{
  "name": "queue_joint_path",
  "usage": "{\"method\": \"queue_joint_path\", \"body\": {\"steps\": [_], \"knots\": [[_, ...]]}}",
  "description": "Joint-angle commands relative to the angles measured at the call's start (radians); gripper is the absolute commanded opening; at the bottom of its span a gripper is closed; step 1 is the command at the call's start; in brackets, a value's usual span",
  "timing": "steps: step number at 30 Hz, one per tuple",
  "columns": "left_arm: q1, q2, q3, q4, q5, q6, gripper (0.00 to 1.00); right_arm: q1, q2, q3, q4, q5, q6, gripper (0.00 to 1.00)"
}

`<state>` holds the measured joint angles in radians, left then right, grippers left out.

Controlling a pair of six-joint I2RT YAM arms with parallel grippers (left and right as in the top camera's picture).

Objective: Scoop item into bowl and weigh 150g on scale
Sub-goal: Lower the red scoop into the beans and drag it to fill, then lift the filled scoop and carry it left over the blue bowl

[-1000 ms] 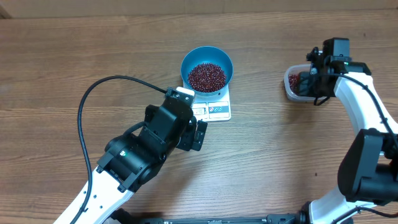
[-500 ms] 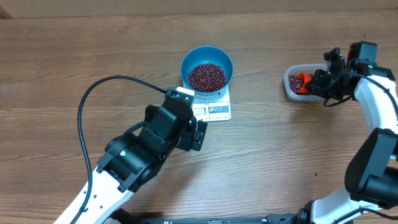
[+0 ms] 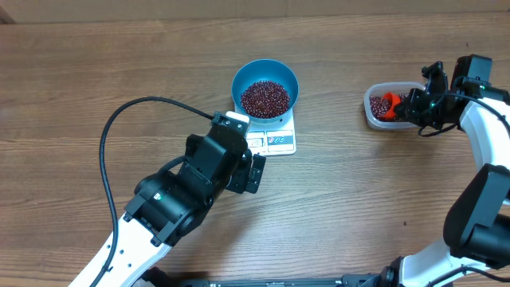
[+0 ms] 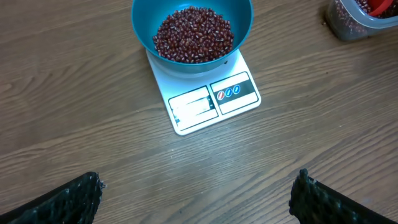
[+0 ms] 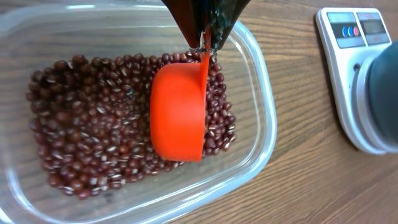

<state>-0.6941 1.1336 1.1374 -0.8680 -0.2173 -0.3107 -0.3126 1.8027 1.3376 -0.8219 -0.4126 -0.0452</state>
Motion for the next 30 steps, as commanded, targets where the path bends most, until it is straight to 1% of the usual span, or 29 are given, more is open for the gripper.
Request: {"method": "queue_joint_path", "body": {"steps": [1,5,12,17,20,30], "knots": [[0.000,0.005,-0.002,0.004,0.005,0.019,1.00,-0.005,-0.083,0.006,0.009,0.072,0.072,0.04],[0.000,0.005,-0.002,0.004,0.005,0.019,0.99,-0.002,-0.138,0.006,-0.003,0.129,0.075,0.04],[0.000,0.005,-0.002,0.004,0.005,0.019,1.00,-0.003,-0.170,0.006,-0.025,0.127,0.075,0.04],[0.000,0.005,-0.002,0.004,0.005,0.019,1.00,-0.003,-0.170,0.006,-0.029,0.080,0.070,0.04],[0.000,0.005,-0.002,0.004,0.005,0.019,0.99,-0.003,-0.170,0.006,-0.028,0.023,0.055,0.04],[0.000,0.005,-0.002,0.004,0.005,0.019,1.00,-0.003,-0.170,0.006,-0.027,-0.261,-0.106,0.04]]}}
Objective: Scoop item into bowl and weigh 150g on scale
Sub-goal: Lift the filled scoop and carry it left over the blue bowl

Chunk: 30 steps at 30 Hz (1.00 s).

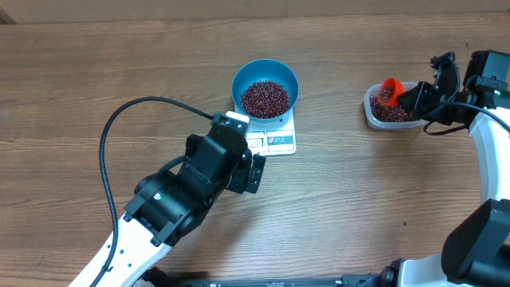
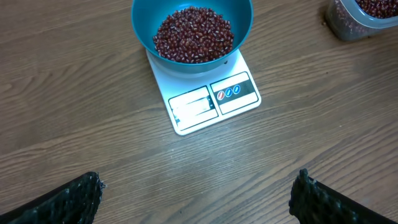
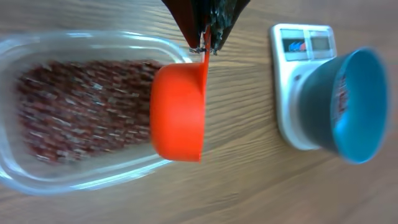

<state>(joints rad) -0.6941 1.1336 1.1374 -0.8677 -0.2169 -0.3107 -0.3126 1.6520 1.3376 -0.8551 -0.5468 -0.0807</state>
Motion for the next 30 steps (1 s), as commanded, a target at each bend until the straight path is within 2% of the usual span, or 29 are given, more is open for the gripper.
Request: {"method": "queue_joint_path", "body": {"steps": [1,9,13,24,30], "knots": [[0.000,0.005,-0.002,0.004,0.005,0.019,0.99,-0.002,-0.019,0.006,0.006,-0.154,-0.084,0.04],[0.000,0.005,-0.002,0.004,0.005,0.019,0.99,-0.002,-0.019,0.006,0.050,-0.318,-0.083,0.04],[0.000,0.005,-0.002,0.004,0.005,0.019,0.99,0.008,-0.019,0.006,0.127,-0.402,-0.026,0.04],[0.000,0.005,-0.002,0.004,0.005,0.019,1.00,0.191,-0.019,0.006,0.407,-0.390,0.183,0.04],[0.000,0.005,-0.002,0.004,0.005,0.019,1.00,0.306,-0.019,0.006,0.442,-0.291,0.190,0.04]]}}
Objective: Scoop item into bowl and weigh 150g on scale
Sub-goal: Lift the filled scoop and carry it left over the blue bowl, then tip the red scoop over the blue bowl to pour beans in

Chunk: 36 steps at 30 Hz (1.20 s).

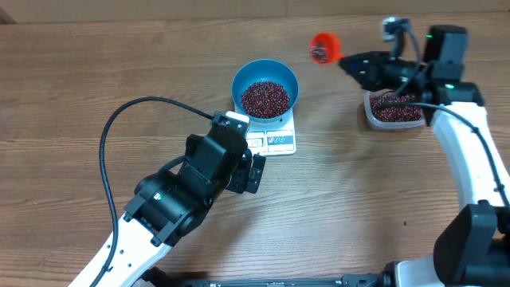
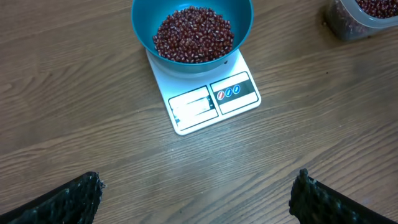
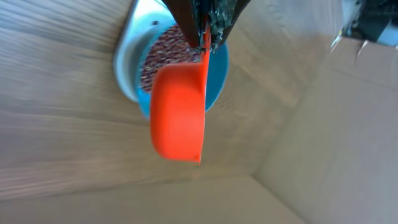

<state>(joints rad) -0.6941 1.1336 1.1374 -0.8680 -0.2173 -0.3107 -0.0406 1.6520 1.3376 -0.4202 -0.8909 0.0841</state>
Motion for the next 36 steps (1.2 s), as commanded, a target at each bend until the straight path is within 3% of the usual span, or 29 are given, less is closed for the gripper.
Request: {"method": "queue_joint_path", "body": {"steps": [1,14,27,36], "knots": [[0.000,0.005,-0.002,0.004,0.005,0.019,0.99,0.050,-0.019,0.006,0.008,0.064,0.025,0.04],[0.000,0.005,-0.002,0.004,0.005,0.019,1.00,0.167,-0.019,0.006,0.012,0.116,0.011,0.04],[0.000,0.005,-0.002,0.004,0.005,0.019,1.00,0.266,-0.019,0.005,0.015,0.240,-0.350,0.04],[0.000,0.005,-0.002,0.004,0.005,0.019,1.00,0.301,-0.019,0.005,0.014,0.333,-0.351,0.04]]}}
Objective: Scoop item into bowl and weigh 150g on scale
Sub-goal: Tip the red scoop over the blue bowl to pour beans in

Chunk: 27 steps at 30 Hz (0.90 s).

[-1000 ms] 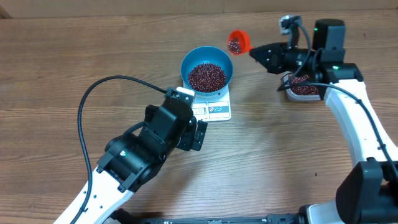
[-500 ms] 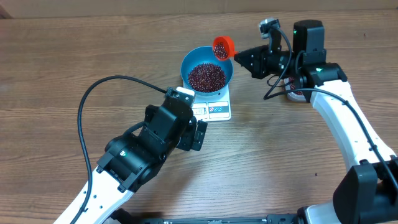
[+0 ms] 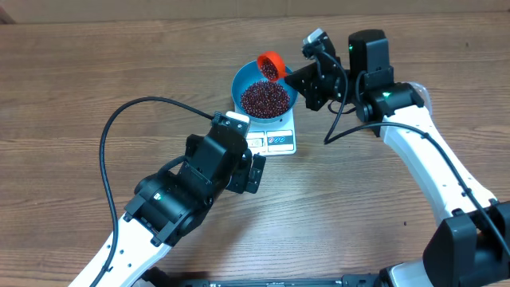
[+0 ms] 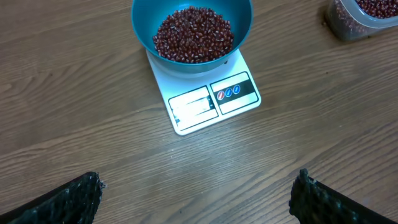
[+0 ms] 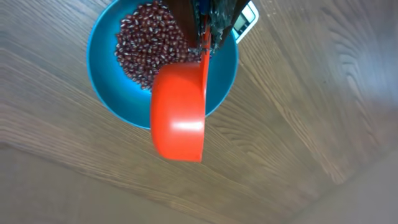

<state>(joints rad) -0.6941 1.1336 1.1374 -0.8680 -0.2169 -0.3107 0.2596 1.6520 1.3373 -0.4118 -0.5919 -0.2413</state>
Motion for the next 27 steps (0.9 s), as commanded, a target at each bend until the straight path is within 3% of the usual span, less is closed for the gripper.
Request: {"method": "queue_joint_path", "body": {"steps": [1,27], "knots": [[0.000,0.005,-0.002,0.004,0.005,0.019,1.00,0.000,-0.019,0.005,0.006,0.034,-0.026,0.04],[0.000,0.005,-0.002,0.004,0.005,0.019,0.99,0.000,-0.019,0.005,-0.014,0.034,-0.025,0.04]]}}
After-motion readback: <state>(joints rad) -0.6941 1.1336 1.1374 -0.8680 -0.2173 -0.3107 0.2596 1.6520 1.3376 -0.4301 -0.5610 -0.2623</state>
